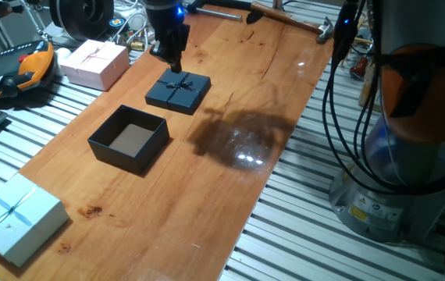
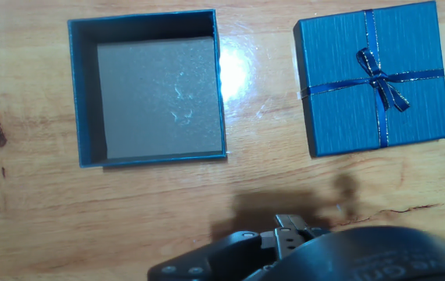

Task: Cover the box

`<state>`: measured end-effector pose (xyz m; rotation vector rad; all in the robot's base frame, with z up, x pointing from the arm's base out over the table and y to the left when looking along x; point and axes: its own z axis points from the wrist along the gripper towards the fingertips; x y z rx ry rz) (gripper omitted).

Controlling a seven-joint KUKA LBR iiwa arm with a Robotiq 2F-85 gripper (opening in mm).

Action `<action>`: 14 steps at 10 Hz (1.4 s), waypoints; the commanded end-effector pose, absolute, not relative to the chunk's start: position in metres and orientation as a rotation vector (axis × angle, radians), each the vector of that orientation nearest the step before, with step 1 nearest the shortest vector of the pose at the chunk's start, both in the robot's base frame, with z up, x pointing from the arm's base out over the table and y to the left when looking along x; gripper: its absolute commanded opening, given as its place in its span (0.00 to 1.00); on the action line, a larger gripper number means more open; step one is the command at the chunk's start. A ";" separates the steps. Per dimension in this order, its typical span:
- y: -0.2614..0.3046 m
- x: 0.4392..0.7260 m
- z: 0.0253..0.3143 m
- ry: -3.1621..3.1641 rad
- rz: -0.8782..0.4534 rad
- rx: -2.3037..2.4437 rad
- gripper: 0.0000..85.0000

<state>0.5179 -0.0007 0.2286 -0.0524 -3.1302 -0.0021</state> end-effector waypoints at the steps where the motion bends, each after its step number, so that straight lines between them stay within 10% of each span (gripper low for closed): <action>1: -0.002 0.520 0.223 -3.137 -0.002 -0.054 0.00; 14: -0.046 0.522 0.184 -3.139 0.016 -0.245 0.00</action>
